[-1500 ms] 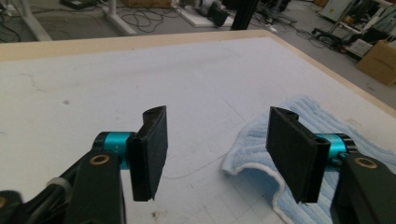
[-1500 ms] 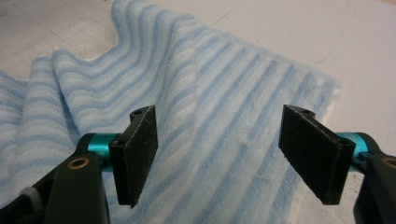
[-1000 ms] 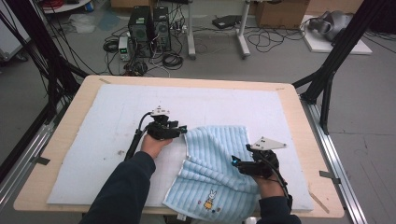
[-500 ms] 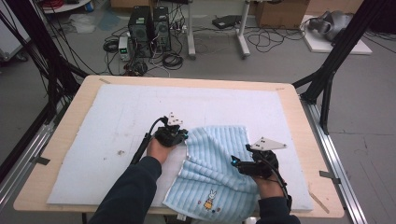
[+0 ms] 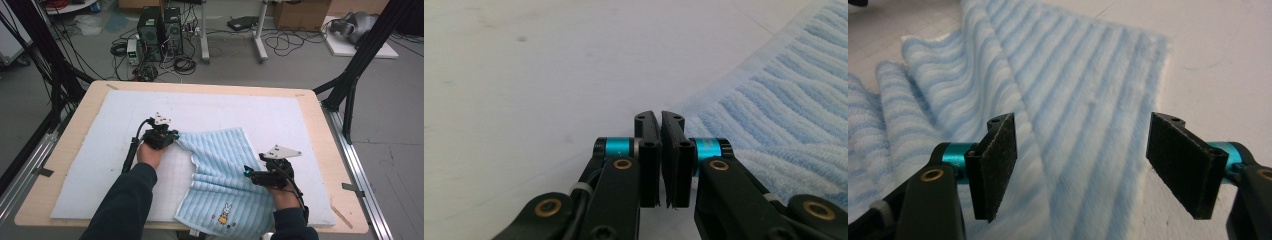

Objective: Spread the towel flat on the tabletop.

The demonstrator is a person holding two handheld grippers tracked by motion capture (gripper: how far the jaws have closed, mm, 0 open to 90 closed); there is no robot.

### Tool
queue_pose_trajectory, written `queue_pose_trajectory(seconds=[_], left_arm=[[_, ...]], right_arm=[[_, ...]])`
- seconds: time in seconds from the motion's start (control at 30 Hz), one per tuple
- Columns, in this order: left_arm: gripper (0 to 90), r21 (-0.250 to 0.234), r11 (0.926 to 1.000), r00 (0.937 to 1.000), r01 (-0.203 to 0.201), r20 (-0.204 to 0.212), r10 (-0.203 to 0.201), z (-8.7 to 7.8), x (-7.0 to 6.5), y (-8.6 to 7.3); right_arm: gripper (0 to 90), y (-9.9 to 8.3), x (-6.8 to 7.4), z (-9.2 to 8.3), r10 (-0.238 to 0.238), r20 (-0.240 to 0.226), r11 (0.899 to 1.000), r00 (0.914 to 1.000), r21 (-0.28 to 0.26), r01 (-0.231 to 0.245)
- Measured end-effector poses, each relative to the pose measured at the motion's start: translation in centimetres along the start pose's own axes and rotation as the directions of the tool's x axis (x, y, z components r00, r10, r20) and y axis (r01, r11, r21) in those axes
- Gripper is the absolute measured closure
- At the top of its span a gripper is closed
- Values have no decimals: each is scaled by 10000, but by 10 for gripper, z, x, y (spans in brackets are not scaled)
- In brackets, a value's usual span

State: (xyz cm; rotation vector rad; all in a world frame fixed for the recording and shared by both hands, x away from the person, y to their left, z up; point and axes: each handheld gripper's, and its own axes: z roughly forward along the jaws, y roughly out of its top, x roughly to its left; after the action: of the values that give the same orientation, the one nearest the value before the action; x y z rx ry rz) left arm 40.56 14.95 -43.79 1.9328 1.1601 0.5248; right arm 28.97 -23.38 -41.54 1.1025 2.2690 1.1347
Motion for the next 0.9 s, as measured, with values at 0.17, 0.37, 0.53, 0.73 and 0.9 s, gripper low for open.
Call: queue_pose_trajectory(seconds=[0.17, 0.37, 0.53, 0.73, 0.9], left_arm=[[858, -49, 9992, 9983, 399, -432, -401, -3, 17, -1], [800, -269, 9962, 9959, 833, -322, -842, -1, 24, -5], [483, -687, 9906, 9930, 1183, 114, -1178, -5, 18, -3], [430, -1121, 9873, 9932, 1122, 427, -1081, -25, 11, -12], [381, -952, 9894, 9925, 1095, 643, -1037, -35, 13, -17]], right_arm=[[281, 13, -3, 17, -60, -161, 9998, 9999, 176, 62], [306, 28, -10, 32, 12, -260, 9998, 9997, 191, -7], [335, 46, -20, 54, -102, -101, 9984, 9999, 549, 107], [377, 64, -37, 92, -306, -39, 9891, 9995, 1437, 309], [406, 79, -47, 121, -296, -100, 9836, 9995, 1775, 309]])
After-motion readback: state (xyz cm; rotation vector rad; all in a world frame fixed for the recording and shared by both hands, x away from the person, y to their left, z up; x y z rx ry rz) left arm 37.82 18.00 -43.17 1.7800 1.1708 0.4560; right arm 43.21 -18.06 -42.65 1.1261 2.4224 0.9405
